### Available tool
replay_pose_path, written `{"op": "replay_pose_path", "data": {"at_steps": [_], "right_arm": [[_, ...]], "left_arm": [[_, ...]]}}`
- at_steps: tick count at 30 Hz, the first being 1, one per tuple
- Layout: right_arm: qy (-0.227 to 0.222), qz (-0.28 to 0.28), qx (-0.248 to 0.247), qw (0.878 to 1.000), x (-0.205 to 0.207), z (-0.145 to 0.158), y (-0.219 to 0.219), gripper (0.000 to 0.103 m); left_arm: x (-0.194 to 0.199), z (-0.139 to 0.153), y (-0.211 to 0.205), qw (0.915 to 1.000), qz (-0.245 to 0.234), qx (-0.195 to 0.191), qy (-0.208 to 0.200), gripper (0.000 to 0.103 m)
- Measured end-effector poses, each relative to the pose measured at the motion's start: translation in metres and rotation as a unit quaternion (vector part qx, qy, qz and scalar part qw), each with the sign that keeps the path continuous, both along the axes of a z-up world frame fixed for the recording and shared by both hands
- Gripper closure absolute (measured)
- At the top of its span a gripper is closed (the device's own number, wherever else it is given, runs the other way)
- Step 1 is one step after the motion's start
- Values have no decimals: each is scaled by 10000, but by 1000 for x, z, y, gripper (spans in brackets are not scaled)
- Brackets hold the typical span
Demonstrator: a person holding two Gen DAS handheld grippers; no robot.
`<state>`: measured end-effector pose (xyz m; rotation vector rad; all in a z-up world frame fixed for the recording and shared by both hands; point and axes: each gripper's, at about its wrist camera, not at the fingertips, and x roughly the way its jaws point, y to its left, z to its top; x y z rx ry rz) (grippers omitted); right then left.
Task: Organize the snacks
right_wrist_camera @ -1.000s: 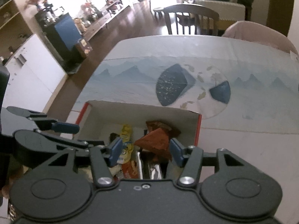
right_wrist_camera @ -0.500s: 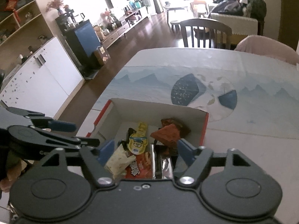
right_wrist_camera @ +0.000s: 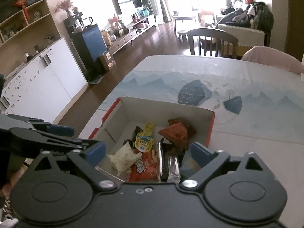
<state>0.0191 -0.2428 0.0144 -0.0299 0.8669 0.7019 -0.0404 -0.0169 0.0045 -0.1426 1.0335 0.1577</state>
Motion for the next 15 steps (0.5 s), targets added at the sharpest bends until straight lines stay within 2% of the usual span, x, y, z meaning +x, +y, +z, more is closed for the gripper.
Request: {"op": "replay_pose_path", "data": {"at_steps": [2,3,6,8,15], "right_arm": [[-137,-28,33,9999,-5,-1,-1,0],[-219,-49,31,9997,-8,-2,-2,0],[-334,-172,-6,9993,-13,-6,-5,0],[-311,-289,72,9991,-15,-8,-8,0],[-377,-611,306,9970,-17,-10,-18,0]], "left_arm": [[-4,-2,-1,9999,58,-42,-101,25],[-6,-2,-2,9999,65,-36,-149,20],[-10,-1,-4,9994,79,-75,-333,14],[-12,0,-4,9989,83,-151,-426,4],[-12,-6,-11,9991,96,-141,-383,2]]}}
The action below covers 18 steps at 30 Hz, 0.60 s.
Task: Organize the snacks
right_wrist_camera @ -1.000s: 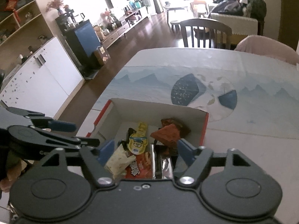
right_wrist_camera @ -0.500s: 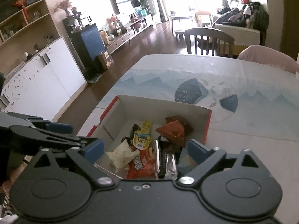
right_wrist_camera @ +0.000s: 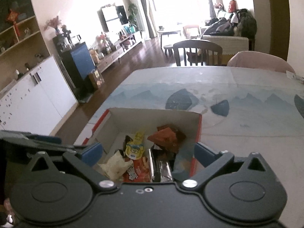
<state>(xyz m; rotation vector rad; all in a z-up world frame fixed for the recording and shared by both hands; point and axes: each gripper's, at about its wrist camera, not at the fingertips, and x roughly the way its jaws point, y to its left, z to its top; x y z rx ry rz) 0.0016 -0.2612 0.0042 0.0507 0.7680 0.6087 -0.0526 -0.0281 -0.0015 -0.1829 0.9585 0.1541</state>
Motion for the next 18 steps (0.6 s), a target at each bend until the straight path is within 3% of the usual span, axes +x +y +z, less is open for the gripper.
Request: {"op": "replay_pose_path", "data": {"at_steps": [18], "right_arm": [[152,-211,-61,9996,-2,1,6,0]], "left_arm": [[-6,9,1,9996,55,200,-168,2]]}}
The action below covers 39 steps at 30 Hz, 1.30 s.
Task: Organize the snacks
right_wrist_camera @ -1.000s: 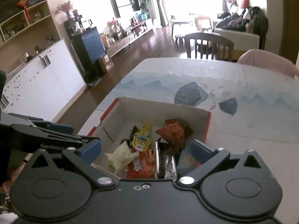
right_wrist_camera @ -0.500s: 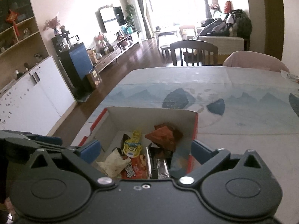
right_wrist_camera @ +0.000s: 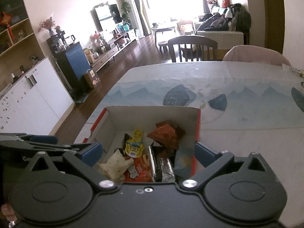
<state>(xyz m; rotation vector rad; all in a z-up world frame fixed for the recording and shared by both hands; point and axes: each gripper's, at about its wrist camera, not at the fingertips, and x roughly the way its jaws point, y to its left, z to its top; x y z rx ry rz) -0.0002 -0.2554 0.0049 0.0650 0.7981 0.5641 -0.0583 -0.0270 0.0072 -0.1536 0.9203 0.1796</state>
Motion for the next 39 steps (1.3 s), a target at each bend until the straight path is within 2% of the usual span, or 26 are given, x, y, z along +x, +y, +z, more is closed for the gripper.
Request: {"op": "replay_pose_path", "data": {"at_steps": [11,39], "right_arm": [[-83,17,-31,10000,-3,1,2,0],[73,-170,-100,9998,-6,-5,-6,0]], "left_arm": [[-1,-2,4,9999,66,-18,118,2],[-8,-9,-6,9997,-41,-22,223,2]]}}
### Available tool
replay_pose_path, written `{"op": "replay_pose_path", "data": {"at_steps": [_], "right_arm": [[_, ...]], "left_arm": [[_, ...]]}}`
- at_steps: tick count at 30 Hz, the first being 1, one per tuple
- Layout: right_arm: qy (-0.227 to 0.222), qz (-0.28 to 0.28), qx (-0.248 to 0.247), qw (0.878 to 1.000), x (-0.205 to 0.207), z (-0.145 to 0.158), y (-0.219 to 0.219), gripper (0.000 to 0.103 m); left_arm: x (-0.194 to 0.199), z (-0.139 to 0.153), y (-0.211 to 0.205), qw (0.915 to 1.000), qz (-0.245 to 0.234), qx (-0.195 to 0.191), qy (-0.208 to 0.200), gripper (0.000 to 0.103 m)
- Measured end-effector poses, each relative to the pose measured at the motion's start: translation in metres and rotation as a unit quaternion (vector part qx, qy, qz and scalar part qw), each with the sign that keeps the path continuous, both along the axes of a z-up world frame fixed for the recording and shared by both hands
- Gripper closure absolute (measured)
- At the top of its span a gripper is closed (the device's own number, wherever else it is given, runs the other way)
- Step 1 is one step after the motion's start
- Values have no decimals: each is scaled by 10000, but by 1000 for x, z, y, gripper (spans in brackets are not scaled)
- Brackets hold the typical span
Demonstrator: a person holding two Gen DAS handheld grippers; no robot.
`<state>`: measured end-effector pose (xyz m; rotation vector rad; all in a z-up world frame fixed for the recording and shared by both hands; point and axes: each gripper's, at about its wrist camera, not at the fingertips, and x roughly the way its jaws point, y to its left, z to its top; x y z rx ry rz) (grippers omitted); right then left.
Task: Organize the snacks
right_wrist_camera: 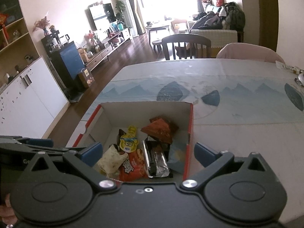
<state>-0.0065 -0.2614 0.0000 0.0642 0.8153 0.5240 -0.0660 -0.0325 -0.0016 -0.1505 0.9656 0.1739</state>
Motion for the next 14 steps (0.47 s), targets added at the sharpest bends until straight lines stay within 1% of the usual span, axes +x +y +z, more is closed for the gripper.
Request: {"op": "replay_pose_path", "data": {"at_steps": [14], "right_arm": [[68,-114,30,9999,-2,-4,-7,0]], "left_arm": [[-2,-1,-6,10000,-41,-20,42,2]]}}
